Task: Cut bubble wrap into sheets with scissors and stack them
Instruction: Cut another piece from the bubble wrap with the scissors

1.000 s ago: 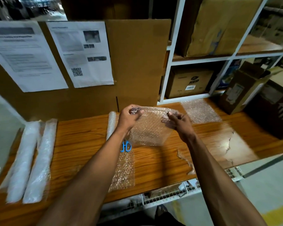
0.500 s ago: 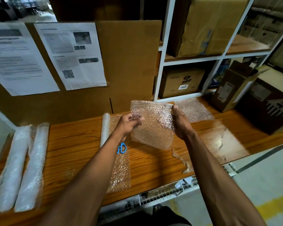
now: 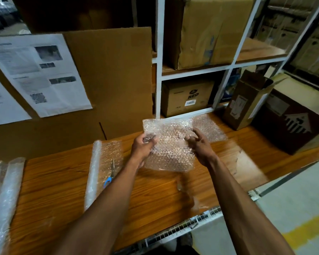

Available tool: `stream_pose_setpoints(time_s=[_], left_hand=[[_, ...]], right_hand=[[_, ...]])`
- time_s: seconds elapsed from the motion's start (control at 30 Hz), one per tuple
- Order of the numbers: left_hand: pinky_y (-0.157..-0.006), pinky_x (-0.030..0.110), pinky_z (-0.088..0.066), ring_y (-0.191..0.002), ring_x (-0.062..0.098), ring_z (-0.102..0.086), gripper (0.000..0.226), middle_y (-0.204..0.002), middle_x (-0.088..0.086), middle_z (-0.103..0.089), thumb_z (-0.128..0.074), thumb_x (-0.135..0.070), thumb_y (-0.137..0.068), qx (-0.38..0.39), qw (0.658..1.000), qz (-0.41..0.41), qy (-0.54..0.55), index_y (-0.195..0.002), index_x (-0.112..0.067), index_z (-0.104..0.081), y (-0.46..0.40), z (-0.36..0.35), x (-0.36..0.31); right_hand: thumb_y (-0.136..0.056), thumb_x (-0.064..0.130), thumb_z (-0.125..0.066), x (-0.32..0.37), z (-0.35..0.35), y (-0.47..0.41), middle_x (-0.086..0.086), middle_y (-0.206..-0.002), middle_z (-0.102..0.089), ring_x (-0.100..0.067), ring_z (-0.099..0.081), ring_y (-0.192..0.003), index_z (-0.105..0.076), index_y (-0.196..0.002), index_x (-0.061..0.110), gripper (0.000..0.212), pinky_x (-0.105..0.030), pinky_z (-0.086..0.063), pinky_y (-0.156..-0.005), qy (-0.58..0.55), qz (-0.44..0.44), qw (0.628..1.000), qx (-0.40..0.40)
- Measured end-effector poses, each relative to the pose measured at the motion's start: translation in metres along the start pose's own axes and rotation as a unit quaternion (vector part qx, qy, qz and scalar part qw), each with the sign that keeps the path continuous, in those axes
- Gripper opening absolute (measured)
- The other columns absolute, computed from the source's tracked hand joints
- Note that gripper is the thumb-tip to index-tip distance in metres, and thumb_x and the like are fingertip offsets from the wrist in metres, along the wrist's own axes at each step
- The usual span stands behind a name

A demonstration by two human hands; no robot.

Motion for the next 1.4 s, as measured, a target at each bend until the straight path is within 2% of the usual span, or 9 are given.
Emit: stream_pose_setpoints(time_s=[0.13, 0.23, 0.37, 0.67, 0.8, 0.97, 1.03, 1.23, 1.4], left_hand=[[-0.096, 0.049, -0.059, -0.124, 0.026, -0.060, 0.086, -0.155, 0.007, -0.047, -0.082, -0.047, -0.083, -0.033, 0.999, 0.005, -0.016, -0.154, -0.022, -0.040, -0.027, -0.042, -0.002], [-0.076, 0.022, -0.060, -0.114, 0.019, -0.062, 0.072, -0.151, -0.003, -0.046, -0.074, -0.036, -0.094, -0.056, 0.997, 0.002, -0.045, -0.155, -0.018, -0.041, -0.048, -0.078, 0.000], [-0.103, 0.046, -0.054, -0.131, 0.027, -0.057, 0.069, -0.158, 0.007, -0.045, -0.072, -0.040, -0.094, -0.023, 0.997, 0.038, -0.064, -0.154, -0.025, -0.042, -0.076, -0.130, 0.017], [-0.114, 0.051, -0.044, -0.146, 0.029, -0.040, 0.089, -0.168, 0.004, -0.028, -0.079, -0.032, -0.090, 0.047, 0.996, 0.071, -0.041, -0.161, -0.033, -0.025, -0.138, -0.226, 0.018], [-0.116, 0.050, -0.041, -0.150, 0.030, -0.035, 0.095, -0.170, 0.001, -0.023, -0.079, -0.027, -0.090, 0.040, 0.995, 0.076, -0.057, -0.162, -0.036, -0.018, -0.162, -0.250, 0.023], [-0.074, 0.023, -0.048, -0.142, 0.030, -0.045, 0.095, -0.166, 0.000, -0.031, -0.076, -0.011, -0.091, 0.030, 0.984, 0.085, -0.152, -0.162, -0.035, -0.018, -0.183, -0.265, 0.042], [-0.070, 0.022, -0.048, -0.138, 0.029, -0.048, 0.091, -0.164, 0.001, -0.035, -0.075, -0.005, -0.089, 0.018, 0.983, 0.085, -0.159, -0.159, -0.036, -0.026, -0.191, -0.266, 0.049], [-0.096, 0.043, -0.057, -0.137, 0.028, -0.050, 0.080, -0.161, -0.002, -0.040, -0.077, -0.011, -0.089, -0.023, 0.986, 0.068, -0.152, -0.150, -0.044, -0.037, -0.212, -0.263, 0.051], [-0.108, 0.048, -0.050, -0.143, 0.031, -0.044, 0.090, -0.163, -0.002, -0.036, -0.080, -0.021, -0.088, -0.026, 0.969, 0.094, -0.227, -0.158, -0.034, -0.026, -0.221, -0.263, 0.064]], right_hand=[[-0.090, 0.029, -0.082, -0.003, 0.043, -0.024, -0.014, -0.130, -0.070, -0.038, -0.060, -0.112, -0.056, -0.135, 0.039, 0.053, -0.044, -0.050, -0.089, 0.026, -0.041, 0.999, 0.007], [-0.091, 0.021, -0.082, -0.013, 0.068, -0.035, -0.010, -0.111, -0.075, -0.030, -0.058, -0.083, -0.060, -0.135, 0.022, 0.050, -0.031, -0.044, -0.059, 0.058, -0.075, 0.993, 0.064], [-0.097, 0.008, -0.072, -0.014, 0.121, -0.066, -0.011, -0.086, -0.058, -0.014, -0.038, -0.057, -0.068, -0.130, 0.024, 0.036, -0.029, -0.025, -0.048, 0.083, -0.054, 0.994, 0.055], [-0.101, 0.006, -0.067, 0.004, 0.217, -0.145, -0.007, -0.097, -0.068, -0.014, -0.058, -0.073, -0.070, -0.126, 0.035, 0.039, -0.031, -0.051, -0.059, 0.111, -0.008, 0.993, -0.040], [-0.101, 0.011, -0.068, 0.002, 0.243, -0.174, -0.005, -0.103, -0.069, -0.016, -0.062, -0.077, -0.065, -0.128, 0.031, 0.034, -0.027, -0.051, -0.056, 0.119, -0.013, 0.989, -0.087], [-0.100, 0.014, -0.071, -0.024, 0.273, -0.203, -0.012, -0.110, -0.070, -0.019, -0.068, -0.081, -0.057, -0.143, 0.025, 0.046, -0.028, -0.053, -0.058, 0.173, -0.033, 0.976, -0.125], [-0.098, 0.016, -0.073, -0.029, 0.279, -0.210, -0.008, -0.112, -0.071, -0.022, -0.071, -0.090, -0.056, -0.145, 0.027, 0.051, -0.034, -0.059, -0.067, 0.188, -0.033, 0.974, -0.126], [-0.095, 0.010, -0.075, -0.012, 0.285, -0.233, -0.002, -0.108, -0.070, -0.020, -0.069, -0.100, -0.058, -0.142, 0.031, 0.054, -0.041, -0.060, -0.081, 0.192, 0.012, 0.972, -0.138], [-0.098, 0.011, -0.072, -0.006, 0.288, -0.240, -0.008, -0.121, -0.067, -0.019, -0.064, -0.101, -0.056, -0.146, 0.019, 0.052, -0.018, -0.050, -0.073, 0.338, 0.007, 0.929, -0.152]])
Point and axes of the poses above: each hand's wrist, its own y-axis away from the middle knuckle, its own z-axis out of the back of the hand, x = y × z, the point moved 10 cm from there along -y, towards the middle knuckle
